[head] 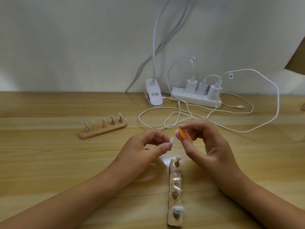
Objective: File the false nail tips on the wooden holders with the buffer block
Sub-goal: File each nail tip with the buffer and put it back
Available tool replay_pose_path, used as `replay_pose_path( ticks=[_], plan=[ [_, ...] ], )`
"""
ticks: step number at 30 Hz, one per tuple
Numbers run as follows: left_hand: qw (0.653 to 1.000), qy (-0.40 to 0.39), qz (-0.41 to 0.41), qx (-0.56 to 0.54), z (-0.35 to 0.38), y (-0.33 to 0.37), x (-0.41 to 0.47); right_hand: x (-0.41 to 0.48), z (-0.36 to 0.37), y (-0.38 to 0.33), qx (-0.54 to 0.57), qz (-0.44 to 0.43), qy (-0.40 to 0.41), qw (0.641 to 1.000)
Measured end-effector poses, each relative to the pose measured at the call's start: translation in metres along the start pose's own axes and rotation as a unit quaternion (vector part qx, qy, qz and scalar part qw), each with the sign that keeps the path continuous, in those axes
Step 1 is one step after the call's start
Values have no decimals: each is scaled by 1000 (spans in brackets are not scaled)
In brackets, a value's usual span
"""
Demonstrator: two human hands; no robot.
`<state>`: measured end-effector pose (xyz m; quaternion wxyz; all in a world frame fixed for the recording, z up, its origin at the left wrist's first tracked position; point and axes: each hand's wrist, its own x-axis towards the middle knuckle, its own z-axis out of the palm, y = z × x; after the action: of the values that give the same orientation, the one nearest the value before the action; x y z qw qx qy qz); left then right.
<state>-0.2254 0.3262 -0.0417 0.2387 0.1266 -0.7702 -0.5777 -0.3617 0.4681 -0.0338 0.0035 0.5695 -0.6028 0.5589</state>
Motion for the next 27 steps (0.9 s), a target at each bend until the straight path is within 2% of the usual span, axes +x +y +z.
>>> replay_pose_path(
  ticks=[3, 7, 11, 16, 22, 25, 27],
  plan=[
    [1000, -13, 1, -17, 0, -1, 1, 0, 6, 0, -20, -14, -29, 999],
    [995, -27, -20, -95, 1, 0, 1, 2, 1, 6, -8, 33, 10, 999],
    [995, -34, -12, -98, 1, 2, 1, -2, 8, 1, 8, -30, -7, 1000],
    [994, -38, -17, -97, 2, 2, 0, 2, 9, 1, 10, 34, 18, 999],
    [994, -39, -13, -98, 1, 3, 1, 0, 13, -3, 1, -30, -12, 999],
    [992, -45, -23, -112, 1, 4, -1, 6, 9, 3, -27, 32, 15, 999],
    [993, -45, -22, -103, 1, 5, -2, 8, 3, 7, 15, 100, 48, 994]
  ],
)
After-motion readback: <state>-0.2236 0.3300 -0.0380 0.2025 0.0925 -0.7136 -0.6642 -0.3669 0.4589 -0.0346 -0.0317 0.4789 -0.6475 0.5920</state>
